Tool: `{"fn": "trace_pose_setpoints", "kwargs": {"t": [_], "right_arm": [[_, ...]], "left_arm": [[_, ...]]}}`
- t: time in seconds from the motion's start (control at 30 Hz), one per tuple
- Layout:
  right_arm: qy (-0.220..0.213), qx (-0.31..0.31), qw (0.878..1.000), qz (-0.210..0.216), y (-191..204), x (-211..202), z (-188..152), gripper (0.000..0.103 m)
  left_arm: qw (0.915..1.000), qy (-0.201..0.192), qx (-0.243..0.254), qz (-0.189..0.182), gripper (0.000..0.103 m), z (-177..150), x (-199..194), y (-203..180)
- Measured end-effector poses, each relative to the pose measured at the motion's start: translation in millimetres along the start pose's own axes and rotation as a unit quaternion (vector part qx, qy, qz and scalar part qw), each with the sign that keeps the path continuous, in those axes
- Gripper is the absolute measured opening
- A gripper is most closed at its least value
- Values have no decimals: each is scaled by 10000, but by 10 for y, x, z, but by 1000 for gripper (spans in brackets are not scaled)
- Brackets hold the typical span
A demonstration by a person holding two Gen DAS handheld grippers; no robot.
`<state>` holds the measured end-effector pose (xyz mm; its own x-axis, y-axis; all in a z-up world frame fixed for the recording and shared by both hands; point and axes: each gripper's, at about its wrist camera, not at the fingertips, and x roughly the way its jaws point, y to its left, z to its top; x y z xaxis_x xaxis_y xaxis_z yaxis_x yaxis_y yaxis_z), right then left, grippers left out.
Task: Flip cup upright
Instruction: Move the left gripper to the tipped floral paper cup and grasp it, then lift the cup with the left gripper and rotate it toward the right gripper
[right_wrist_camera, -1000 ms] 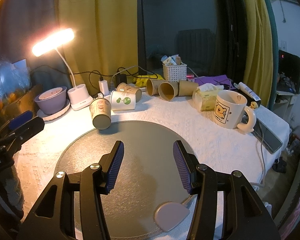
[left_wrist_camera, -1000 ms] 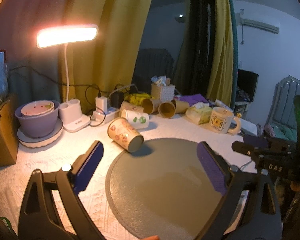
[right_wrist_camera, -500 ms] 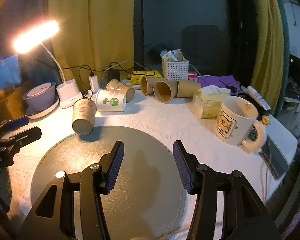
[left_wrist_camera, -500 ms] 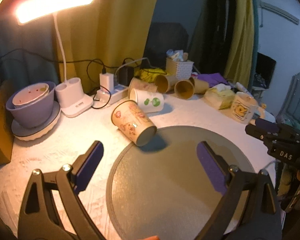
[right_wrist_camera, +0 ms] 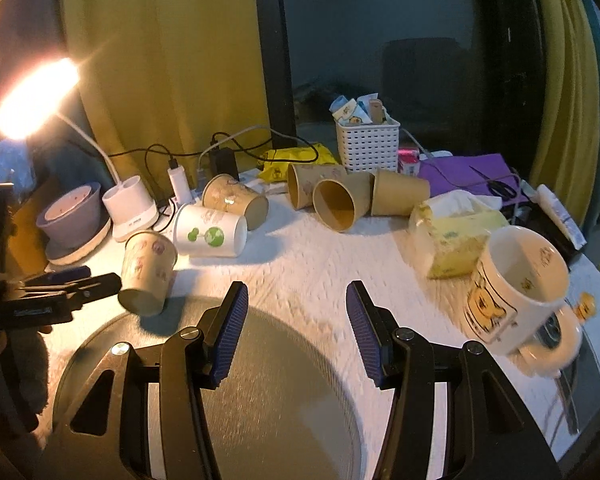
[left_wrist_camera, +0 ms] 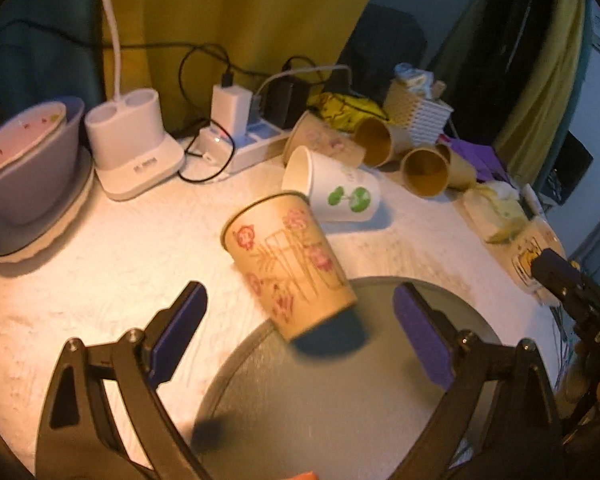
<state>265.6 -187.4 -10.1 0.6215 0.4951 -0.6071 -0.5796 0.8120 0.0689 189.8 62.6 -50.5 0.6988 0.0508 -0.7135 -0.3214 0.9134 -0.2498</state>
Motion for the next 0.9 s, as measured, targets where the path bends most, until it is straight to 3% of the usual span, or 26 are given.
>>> {"fn": "trace_pose_setpoints", "kwargs": {"t": [0.33, 0.47, 0.53, 0.9], "right_arm": [[151, 117, 9997, 151, -159, 277, 27, 54], [162, 148, 9997, 145, -177, 290, 10, 54], [172, 150, 9996, 151, -167, 279, -10, 54], [113, 104, 9998, 121, 101, -7, -134, 54]], "left_arm": [[9984, 532, -204, 12, 95, 165, 459, 32], [9963, 816, -229, -106, 70, 142, 581, 25], [9955, 911, -221, -169, 63, 110, 607, 14], [9978, 385, 354, -406, 61, -53, 181, -122]]}}
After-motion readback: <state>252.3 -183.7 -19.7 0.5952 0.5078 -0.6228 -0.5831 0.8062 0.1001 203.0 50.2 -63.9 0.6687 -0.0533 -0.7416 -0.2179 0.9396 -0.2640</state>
